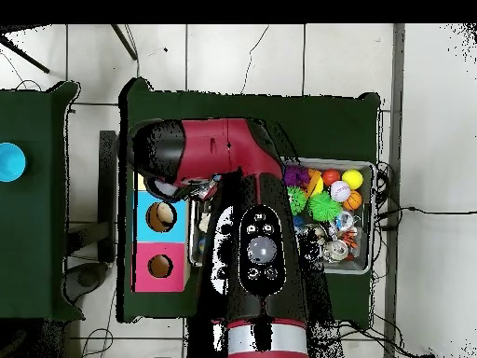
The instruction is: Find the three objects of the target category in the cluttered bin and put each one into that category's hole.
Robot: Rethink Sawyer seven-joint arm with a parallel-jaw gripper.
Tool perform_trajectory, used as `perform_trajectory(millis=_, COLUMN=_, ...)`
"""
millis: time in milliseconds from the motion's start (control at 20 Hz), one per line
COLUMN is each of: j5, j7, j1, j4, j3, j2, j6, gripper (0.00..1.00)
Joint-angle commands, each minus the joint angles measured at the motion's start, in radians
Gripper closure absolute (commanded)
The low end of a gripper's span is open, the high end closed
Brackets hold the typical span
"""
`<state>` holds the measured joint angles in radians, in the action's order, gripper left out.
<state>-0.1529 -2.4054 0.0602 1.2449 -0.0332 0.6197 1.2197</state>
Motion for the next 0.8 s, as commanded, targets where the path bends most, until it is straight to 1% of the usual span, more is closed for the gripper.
perform_trajectory(millis=50, j5=0.023, j7=-0.033, j1=0.072, j4=0.052, j3=-0.01, j2=-0.072, j6=0.07, gripper=0.0)
perform_trajectory(millis=100, j5=0.022, j7=0.002, j1=0.084, j4=0.041, j3=-0.023, j2=-0.082, j6=0.077, gripper=0.0)
perform_trajectory(millis=200, j5=0.016, j7=0.038, j1=0.101, j4=0.004, j3=-0.039, j2=-0.111, j6=0.092, gripper=0.0)
perform_trajectory(millis=350, j5=0.003, j7=0.084, j1=0.127, j4=-0.041, j3=-0.064, j2=-0.162, j6=0.068, gripper=0.0)
perform_trajectory(millis=450, j5=0.005, j7=0.052, j1=0.121, j4=-0.044, j3=-0.058, j2=-0.166, j6=0.067, gripper=0.0)
perform_trajectory(millis=550, j5=0.011, j7=0.006, j1=0.108, j4=-0.027, j3=-0.045, j2=-0.152, j6=0.054, gripper=0.0)
perform_trajectory(millis=800, j5=0.032, j7=-0.065, j1=0.089, j4=0.02, j3=-0.025, j2=-0.123, j6=0.027, gripper=0.0)
